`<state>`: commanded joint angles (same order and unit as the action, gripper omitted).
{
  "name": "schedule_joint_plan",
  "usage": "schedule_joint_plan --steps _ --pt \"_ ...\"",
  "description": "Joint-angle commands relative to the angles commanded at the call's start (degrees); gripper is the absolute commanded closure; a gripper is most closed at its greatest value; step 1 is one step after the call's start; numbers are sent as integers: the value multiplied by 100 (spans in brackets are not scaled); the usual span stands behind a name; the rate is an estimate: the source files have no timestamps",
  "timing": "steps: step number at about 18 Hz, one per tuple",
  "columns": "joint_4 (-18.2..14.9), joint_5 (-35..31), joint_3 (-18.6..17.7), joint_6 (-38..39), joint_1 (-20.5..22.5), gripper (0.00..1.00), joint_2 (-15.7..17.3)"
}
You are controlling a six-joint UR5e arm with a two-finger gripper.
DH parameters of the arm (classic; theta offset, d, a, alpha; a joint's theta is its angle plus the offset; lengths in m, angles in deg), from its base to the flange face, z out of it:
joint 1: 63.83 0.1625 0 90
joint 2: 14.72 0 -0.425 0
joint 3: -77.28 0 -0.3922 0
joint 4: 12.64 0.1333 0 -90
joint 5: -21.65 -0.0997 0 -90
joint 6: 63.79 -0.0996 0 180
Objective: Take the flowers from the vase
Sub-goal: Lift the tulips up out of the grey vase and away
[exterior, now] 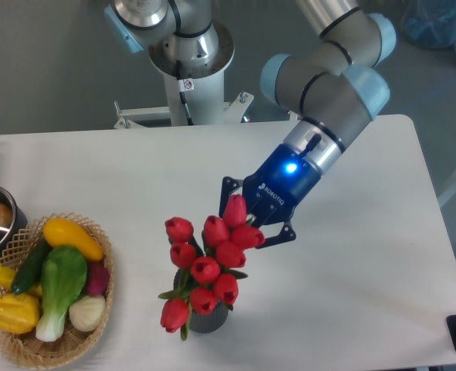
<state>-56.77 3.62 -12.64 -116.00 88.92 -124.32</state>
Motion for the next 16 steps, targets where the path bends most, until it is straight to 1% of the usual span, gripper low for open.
schedule_joint_plan --steps 3,6,11,16 --pt "0 229 150 35 70 97 0" --pt "0 422 273 237 158 97 -9" --pt "0 668 300 255 290 97 0" --pt "-9 669 308 237 536 98 52"
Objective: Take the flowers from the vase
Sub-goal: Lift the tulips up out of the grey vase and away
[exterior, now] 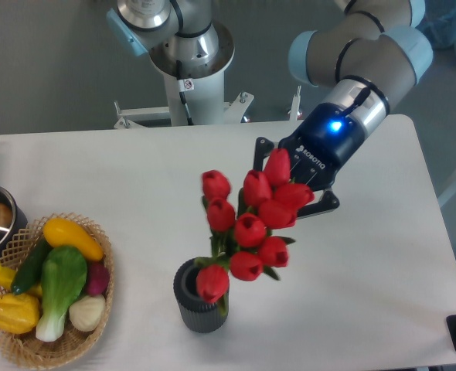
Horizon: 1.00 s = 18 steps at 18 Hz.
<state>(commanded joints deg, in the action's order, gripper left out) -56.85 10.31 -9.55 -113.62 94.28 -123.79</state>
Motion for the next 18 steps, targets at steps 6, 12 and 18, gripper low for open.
schedule_joint_plan --steps 6,12,18 --pt "-9 -9 158 -62 333 100 0" --pt "-9 -957 220 -483 475 100 18" --pt "-61 -2283 141 -711 457 100 79"
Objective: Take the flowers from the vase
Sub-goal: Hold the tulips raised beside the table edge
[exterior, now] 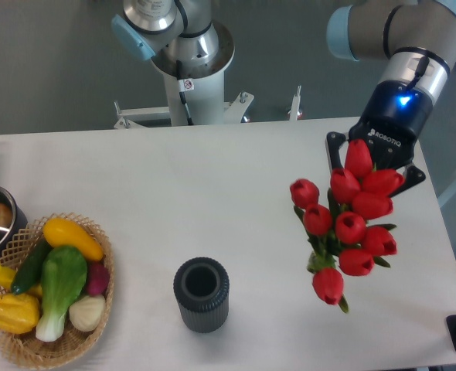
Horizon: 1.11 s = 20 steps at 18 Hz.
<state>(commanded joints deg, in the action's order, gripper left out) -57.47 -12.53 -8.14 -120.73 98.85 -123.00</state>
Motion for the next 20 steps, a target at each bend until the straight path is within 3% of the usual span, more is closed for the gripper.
schedule_joint_plan --steps 7,10,13,20 --pt "-439 -897 -289 -1274 61 100 -17" --pt "-562 -1608 -492 -1319 97 100 0" --pt "-1071 -2293 -501 -1328 44 100 44" --pt "-1406 -3551 -510 -1548 -237 100 -44"
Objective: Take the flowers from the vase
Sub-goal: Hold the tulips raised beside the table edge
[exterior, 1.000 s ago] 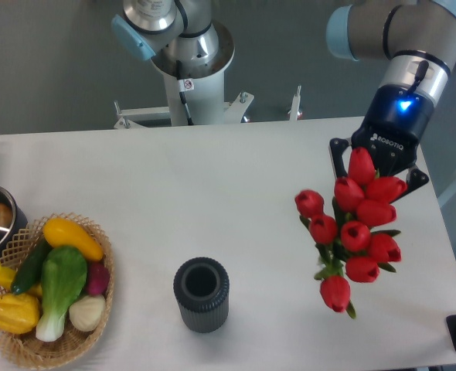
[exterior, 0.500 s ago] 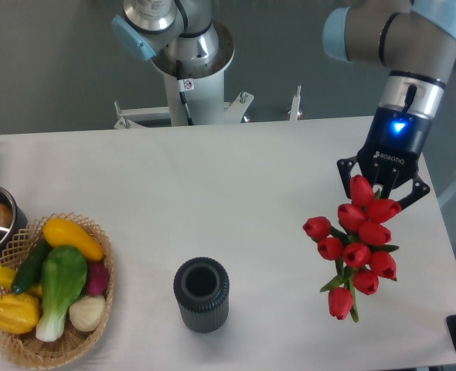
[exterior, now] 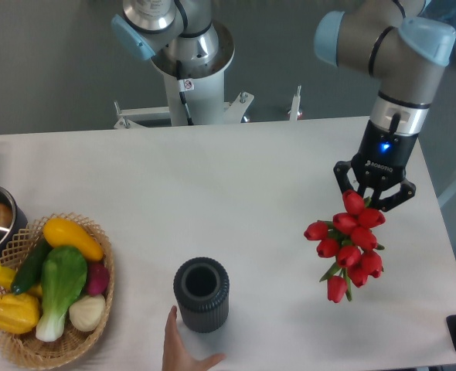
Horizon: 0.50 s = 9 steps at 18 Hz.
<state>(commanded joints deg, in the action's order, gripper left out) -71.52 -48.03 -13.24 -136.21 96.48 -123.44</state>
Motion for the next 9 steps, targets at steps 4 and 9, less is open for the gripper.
schedule_joint_plan --steps 4,9 --pt "-53 -520 17 0 -193 100 -44" --pt "-71 -1028 70 36 -465 100 -79"
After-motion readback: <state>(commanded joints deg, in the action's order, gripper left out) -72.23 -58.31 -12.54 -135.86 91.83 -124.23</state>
